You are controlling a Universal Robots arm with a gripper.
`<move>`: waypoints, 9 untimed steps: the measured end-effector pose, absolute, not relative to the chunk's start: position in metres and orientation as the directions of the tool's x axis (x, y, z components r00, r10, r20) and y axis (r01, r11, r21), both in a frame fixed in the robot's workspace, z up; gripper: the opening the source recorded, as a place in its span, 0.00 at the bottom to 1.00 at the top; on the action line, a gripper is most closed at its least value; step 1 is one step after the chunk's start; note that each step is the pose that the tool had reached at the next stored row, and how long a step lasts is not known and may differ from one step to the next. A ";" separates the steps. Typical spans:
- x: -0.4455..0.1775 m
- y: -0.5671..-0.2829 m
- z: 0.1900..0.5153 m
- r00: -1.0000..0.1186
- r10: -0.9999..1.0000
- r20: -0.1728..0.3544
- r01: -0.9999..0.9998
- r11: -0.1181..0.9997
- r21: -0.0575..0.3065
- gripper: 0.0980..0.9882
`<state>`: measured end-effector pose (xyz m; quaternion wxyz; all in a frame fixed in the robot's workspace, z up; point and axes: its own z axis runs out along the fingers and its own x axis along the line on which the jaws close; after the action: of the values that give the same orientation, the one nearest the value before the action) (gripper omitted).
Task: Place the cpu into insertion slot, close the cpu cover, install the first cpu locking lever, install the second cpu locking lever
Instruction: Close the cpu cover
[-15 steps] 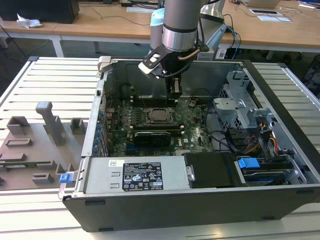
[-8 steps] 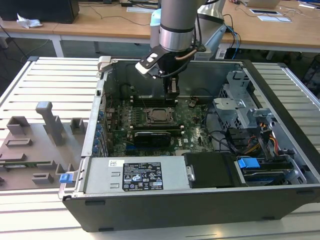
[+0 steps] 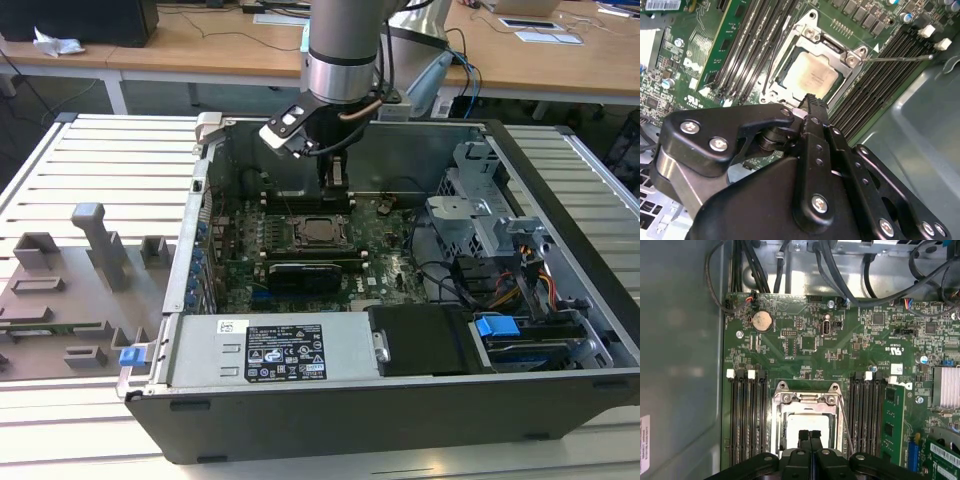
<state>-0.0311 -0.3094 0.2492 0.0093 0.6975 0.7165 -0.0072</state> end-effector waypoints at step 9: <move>-0.038 -0.309 0.242 -0.027 0.999 -0.023 1.000 0.027 0.003 0.01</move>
<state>-0.0376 -0.3094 0.2415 0.0093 0.6974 0.7165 -0.0072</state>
